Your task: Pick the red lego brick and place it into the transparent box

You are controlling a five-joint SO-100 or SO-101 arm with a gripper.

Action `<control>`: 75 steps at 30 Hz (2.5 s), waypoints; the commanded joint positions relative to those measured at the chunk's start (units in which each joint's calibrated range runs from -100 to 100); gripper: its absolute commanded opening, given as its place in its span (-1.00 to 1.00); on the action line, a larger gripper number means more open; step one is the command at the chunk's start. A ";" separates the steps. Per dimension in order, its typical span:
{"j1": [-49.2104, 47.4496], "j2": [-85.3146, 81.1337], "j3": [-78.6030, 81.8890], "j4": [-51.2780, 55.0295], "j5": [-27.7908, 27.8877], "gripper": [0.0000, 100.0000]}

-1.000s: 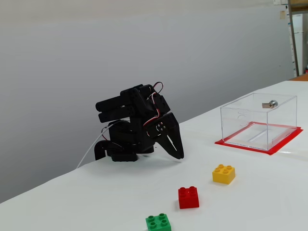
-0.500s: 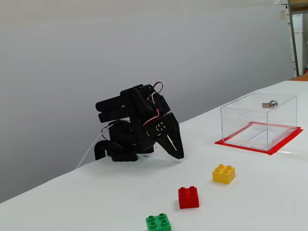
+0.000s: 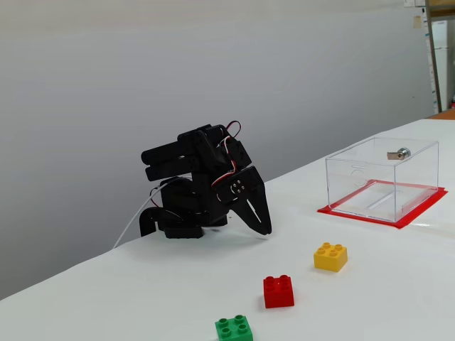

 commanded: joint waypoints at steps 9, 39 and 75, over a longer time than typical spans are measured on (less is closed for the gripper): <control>0.16 -0.51 -1.14 0.34 0.17 -0.97; 8.37 9.42 -14.62 -6.97 -0.19 -0.97; 26.55 66.27 -56.66 -21.76 27.89 -0.97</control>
